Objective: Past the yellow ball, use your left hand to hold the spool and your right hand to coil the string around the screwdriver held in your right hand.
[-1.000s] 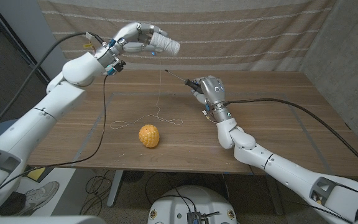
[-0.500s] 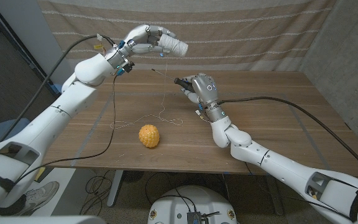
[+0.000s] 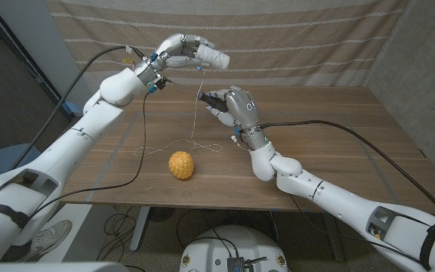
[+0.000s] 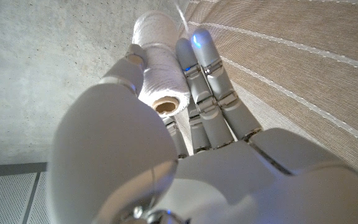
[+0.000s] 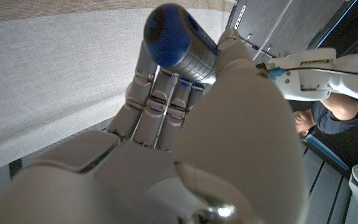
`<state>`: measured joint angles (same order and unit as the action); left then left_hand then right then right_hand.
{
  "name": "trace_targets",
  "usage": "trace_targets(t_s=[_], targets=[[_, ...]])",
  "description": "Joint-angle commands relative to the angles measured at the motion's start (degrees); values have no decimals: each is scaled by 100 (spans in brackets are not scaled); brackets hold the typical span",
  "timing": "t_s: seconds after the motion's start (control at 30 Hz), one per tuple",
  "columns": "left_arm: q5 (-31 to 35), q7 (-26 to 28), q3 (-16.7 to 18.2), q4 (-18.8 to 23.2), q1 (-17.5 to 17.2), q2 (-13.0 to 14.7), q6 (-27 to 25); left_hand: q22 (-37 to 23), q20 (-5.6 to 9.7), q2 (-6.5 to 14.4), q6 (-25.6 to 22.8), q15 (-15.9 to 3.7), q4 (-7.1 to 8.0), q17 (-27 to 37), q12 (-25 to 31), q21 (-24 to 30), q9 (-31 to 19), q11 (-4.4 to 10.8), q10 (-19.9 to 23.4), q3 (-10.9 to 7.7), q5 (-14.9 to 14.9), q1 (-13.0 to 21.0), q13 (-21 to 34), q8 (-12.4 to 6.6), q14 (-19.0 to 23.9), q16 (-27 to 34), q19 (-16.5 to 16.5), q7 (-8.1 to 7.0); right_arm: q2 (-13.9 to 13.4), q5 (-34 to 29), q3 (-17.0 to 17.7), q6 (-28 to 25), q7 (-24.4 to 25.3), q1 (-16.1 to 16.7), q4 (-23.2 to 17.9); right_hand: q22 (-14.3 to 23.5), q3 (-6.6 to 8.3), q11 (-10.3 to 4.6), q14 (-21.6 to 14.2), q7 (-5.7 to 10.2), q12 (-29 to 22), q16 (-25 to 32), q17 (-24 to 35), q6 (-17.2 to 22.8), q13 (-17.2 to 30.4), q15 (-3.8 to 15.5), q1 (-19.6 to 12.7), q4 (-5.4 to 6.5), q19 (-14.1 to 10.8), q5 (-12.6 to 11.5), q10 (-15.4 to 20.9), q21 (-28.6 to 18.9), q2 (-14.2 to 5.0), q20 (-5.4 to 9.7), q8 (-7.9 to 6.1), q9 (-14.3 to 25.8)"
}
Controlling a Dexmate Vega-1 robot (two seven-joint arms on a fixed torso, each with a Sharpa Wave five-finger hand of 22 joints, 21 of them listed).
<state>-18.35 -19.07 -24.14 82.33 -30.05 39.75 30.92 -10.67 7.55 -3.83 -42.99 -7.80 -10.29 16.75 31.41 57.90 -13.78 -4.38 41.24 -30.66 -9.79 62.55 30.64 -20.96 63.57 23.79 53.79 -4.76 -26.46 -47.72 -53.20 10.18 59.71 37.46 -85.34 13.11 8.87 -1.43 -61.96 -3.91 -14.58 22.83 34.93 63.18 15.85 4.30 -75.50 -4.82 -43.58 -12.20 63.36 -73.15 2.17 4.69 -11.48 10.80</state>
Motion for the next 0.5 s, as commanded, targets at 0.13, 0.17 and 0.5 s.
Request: trace_targets(t_s=[0.13, 0.17, 0.5], targets=[[467, 525, 44, -99, -130, 204, -171, 8, 411, 1088, -936, -531, 94, 23, 1, 48, -22, 656, 708, -88, -49, 1126, 42, 8, 389, -9, -49, 861, 335, 589, 489, 877, 367, 216, 329, -10, 260, 40, -711, 421, 19, -3, 32, 627, 19, 799, -857, -240, 48, -35, 15, -52, -775, 750, -31, 29], [459, 537, 58, -76, -161, 233, -190, 9, 410, 1087, -934, -531, 95, 22, -1, 49, -22, 652, 713, -87, -49, 1126, 40, 9, 390, -10, -50, 857, 335, 610, 532, 854, 357, 238, 321, -15, 259, 40, -708, 419, 21, -7, 32, 627, 18, 800, -860, -241, 50, -35, 20, -59, -773, 751, -30, 29], [534, 619, 182, 244, -459, 599, -337, 14, 408, 1080, -942, -531, 98, 27, -26, 73, -22, 654, 714, -77, -52, 1130, 64, 20, 395, -17, -67, 846, 291, 687, 891, 295, 299, 330, 398, -49, 251, 27, -702, 411, 41, -22, 31, 622, 29, 798, -863, -241, 70, -34, 15, -94, -768, 751, -26, 29]])
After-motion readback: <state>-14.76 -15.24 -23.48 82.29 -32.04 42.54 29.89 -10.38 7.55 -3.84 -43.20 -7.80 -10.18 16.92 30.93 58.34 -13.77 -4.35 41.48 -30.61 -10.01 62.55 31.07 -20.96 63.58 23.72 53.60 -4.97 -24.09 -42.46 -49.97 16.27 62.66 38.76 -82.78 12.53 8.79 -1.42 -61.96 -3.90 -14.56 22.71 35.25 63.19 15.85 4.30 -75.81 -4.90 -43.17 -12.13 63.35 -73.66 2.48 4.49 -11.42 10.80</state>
